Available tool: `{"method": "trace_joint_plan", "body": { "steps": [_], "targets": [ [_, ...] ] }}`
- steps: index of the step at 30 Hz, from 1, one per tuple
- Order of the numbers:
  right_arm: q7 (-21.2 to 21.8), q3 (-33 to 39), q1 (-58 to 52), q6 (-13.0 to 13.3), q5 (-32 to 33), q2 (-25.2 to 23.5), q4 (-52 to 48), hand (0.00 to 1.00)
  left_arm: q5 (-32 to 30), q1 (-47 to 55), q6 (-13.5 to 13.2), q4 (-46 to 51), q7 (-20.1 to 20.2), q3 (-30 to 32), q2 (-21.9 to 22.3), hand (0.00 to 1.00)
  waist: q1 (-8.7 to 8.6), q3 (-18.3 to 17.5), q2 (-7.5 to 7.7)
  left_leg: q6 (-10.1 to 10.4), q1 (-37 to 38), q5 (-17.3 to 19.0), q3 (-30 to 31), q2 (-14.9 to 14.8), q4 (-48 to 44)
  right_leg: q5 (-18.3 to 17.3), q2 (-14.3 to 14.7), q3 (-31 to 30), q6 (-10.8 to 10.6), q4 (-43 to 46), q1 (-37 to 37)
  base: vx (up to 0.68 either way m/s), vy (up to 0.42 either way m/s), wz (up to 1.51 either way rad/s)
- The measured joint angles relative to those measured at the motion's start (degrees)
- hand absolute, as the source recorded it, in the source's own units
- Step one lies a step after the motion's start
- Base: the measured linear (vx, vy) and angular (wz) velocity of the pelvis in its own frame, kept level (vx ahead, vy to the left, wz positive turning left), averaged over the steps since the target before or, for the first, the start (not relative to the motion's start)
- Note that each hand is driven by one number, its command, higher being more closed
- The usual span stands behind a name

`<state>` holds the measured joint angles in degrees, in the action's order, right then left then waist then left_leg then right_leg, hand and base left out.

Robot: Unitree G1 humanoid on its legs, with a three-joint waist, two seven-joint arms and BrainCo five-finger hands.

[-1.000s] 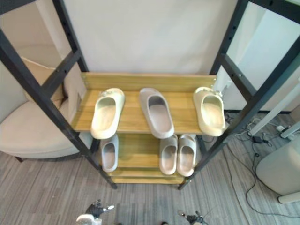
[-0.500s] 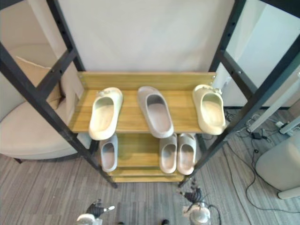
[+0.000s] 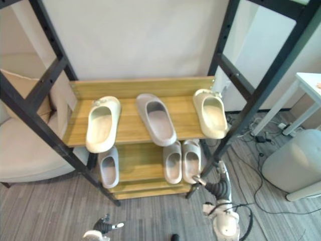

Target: Organize the slippers on the shoe rack

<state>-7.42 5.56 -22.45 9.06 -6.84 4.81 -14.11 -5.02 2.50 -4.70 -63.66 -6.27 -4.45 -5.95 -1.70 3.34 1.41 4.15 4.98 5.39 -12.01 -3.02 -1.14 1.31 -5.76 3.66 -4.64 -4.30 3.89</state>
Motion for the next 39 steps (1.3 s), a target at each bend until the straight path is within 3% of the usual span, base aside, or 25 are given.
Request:
{"method": "trace_joint_plan", "body": {
  "steps": [10,26,39],
  "targets": [
    [-0.05,0.34,4.71,3.34,0.36,5.04,-7.79,0.00,-0.60,0.42,-0.16,-0.11,0.31,-1.20,0.01,0.00,-0.19,-1.12,-0.60,-0.14,-0.45,0.31,-0.65,-0.06,-0.06,0.07,0.18,-0.99,-0.11,0.08,-0.93,0.01,-0.004,-0.04],
    [1.90,0.98,17.47,3.42,7.01,15.60,-7.19,0.00,-0.57,0.50,-1.18,-0.03,1.92,-1.22,0.07,0.00,0.09,-1.22,-0.83,-0.42,-1.87,0.18,1.79,0.33,-0.14,-0.24,-0.18,1.14,-0.49,0.20,-1.18,-0.01,-0.012,0.07],
    [2.40,-0.39,33.13,0.95,11.86,23.22,7.30,0.00,-0.46,0.57,-1.26,1.31,2.00,-1.16,0.22,0.00,1.41,-1.06,-0.55,-1.09,-2.98,-0.32,3.80,0.80,-0.04,-0.83,-0.63,2.51,-0.71,1.45,-1.87,-0.01,-0.006,0.08]
  ]
}}
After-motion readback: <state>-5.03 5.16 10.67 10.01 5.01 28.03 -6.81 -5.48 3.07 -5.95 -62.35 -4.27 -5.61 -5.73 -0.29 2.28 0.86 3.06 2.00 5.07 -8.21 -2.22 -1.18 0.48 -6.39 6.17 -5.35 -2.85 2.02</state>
